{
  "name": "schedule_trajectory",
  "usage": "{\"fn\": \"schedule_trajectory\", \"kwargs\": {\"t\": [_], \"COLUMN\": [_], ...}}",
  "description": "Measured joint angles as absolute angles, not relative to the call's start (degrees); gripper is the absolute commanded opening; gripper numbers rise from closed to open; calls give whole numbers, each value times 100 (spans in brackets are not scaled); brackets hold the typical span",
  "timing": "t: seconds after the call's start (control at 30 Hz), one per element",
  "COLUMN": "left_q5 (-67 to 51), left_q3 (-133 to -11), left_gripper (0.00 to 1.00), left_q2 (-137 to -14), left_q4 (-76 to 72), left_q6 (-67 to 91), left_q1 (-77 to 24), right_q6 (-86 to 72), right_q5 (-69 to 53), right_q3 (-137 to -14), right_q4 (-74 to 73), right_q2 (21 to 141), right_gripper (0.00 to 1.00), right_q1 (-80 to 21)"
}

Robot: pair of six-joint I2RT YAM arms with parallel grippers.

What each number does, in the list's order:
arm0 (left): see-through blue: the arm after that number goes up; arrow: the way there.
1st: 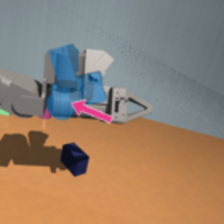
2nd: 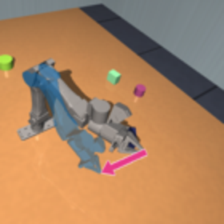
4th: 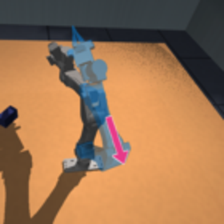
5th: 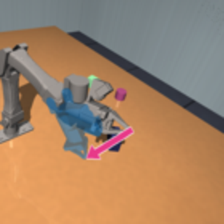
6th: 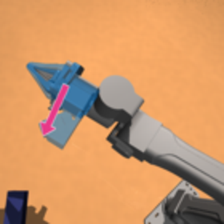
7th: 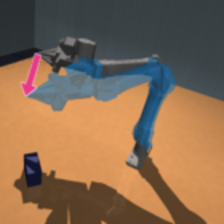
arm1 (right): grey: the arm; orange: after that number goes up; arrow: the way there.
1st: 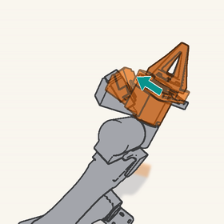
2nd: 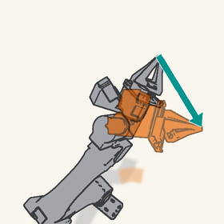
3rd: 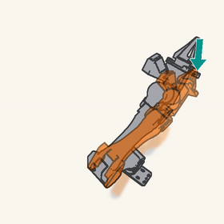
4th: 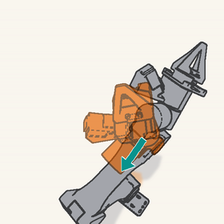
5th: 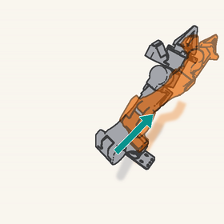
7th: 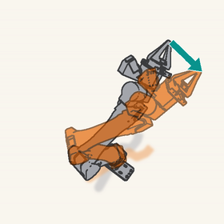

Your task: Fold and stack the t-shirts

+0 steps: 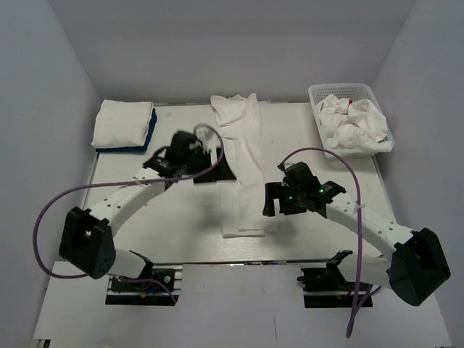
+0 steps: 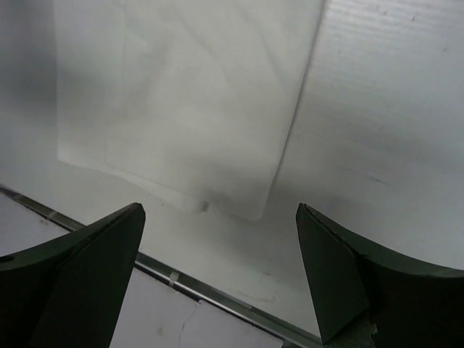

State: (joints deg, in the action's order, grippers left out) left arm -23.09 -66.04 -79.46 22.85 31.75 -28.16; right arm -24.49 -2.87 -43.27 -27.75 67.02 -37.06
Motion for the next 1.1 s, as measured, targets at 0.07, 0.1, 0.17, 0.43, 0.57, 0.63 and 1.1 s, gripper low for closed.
{"fn": "schedule_trajectory", "kwargs": {"t": [0.07,0.1,0.17,0.43,0.57,0.63,1.1], "left_q5": [-2473,-2536,-2622,-2783,-2805,-2718,-2196], "left_q3": [-5655,-5212,-4644,-5107,-5293,-5295,-5682], "left_gripper": [100,100,100,78,66,56,9], "left_q2": [-8064,-8191,-8438,-9467,-9710,-9714,-10092], "left_q4": [2580,2770,3188,3468,3494,3496,3767], "left_q6": [3284,3345,3439,3275,3208,3179,3297], "left_q1": [-3061,-3190,-3444,-4051,-4244,-4333,-4449], "right_q6": [-2526,-2541,-2563,-2644,-2657,-2655,-2633], "right_q5": [-526,-659,-941,-1579,-1737,-1824,-2418], "right_q3": [-4239,-4209,-4165,-4154,-4143,-4136,-3922], "right_q4": [-2845,-2864,-2862,-2860,-2864,-2862,-2740], "right_q2": [6735,6781,6960,7738,7852,7872,8320], "right_gripper": [90,90,90,90,90,90,60], "right_q1": [-3621,-3581,-3487,-3186,-3035,-2963,-2770]}}
